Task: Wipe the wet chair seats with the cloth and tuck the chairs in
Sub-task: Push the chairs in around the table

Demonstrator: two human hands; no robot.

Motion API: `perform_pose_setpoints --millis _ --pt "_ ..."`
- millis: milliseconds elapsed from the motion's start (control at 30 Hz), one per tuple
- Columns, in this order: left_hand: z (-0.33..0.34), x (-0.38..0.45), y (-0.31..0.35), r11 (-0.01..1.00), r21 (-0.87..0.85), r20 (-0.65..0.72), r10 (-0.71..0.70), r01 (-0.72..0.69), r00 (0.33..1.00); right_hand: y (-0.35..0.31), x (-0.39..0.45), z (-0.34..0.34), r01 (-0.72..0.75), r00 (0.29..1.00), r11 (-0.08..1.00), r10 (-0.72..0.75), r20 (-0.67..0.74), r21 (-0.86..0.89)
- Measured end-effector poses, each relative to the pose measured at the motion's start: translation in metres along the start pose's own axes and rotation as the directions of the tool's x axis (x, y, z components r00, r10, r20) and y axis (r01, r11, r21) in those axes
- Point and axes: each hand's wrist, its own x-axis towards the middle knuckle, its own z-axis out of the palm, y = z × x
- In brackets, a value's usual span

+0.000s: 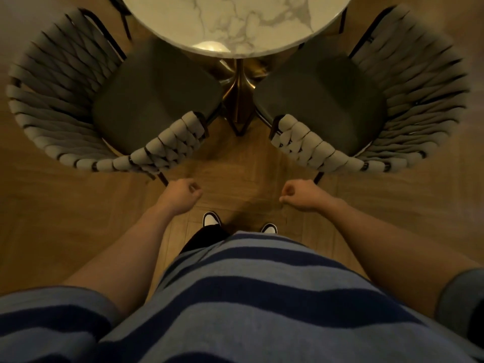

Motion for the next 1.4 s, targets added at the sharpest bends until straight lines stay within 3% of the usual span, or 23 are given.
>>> perform_pose_setpoints --millis 233,400,600,800,1133,1400 --pt "0.036 -0.056 -0.042 0.965 -0.208 0.092 -0.142 0.158 0.986 -0.033 0.009 0.038 0.072 0.978 0.985 -0.039 0.204 -0.154" --pt "0.057 -0.102 -0.100 0.867 -0.399 0.100 -0.281 0.297 0.955 -0.092 0.022 0.071 0.184 0.938 0.959 -0.106 0.331 -0.214" --pt "0.088 -0.164 -0.190 0.766 -0.475 0.143 -0.418 0.433 0.897 -0.180 0.044 0.116 0.308 0.892 0.899 -0.160 0.422 -0.310" --pt "0.100 -0.210 -0.262 0.681 -0.518 0.200 -0.491 0.517 0.848 -0.277 0.060 0.158 0.318 0.878 0.888 -0.144 0.456 -0.332" --pt "0.063 -0.216 -0.363 0.558 -0.631 0.156 -0.589 0.539 0.793 -0.416 0.096 0.205 0.404 0.866 0.802 -0.181 0.466 -0.439" --pt "-0.024 -0.158 -0.485 0.558 -0.633 0.129 -0.606 0.536 0.784 -0.538 0.172 0.229 0.380 0.873 0.851 -0.200 0.445 -0.362"
